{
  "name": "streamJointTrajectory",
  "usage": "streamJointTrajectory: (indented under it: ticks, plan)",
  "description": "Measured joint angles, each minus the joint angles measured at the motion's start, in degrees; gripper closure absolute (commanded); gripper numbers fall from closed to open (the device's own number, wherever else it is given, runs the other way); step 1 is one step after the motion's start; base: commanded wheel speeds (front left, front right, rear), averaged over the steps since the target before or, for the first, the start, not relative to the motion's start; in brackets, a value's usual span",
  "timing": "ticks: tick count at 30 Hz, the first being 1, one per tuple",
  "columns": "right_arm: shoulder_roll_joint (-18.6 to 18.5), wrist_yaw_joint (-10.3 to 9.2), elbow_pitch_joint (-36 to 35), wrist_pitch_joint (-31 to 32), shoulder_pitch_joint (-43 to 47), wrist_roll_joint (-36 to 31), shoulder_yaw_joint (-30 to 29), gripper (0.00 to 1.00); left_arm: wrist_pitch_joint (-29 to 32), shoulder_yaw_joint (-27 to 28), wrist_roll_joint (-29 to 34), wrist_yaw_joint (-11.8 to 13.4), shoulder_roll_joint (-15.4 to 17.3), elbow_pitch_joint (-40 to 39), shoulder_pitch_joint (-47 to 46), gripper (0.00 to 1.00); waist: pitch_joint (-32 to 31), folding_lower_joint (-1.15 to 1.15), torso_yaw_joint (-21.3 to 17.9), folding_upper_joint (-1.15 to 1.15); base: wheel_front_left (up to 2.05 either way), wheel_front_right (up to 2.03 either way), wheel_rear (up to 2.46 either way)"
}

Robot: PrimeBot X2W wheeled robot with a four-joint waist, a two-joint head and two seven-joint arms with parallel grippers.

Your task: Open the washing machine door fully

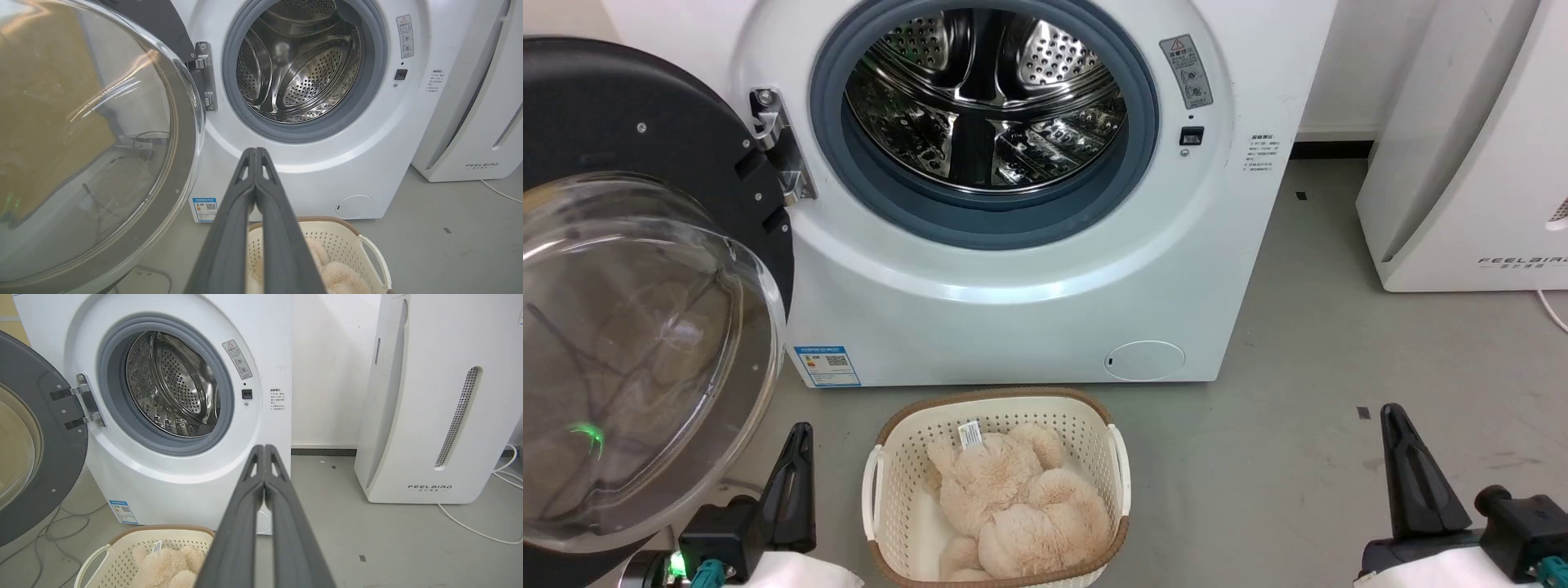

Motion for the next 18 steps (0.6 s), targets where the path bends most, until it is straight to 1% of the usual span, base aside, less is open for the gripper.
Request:
streamJointTrajectory:
  ticks: [18]
  plan:
    - [0.00,0.01,0.18,2.05,-0.16,-0.97,0.44,1.00,2.15,-0.81,0.41,0.86,0.00,-0.80,-0.09,1.00,-0.16,0.00,0.15,0.00,0.00,0.00,0.00]
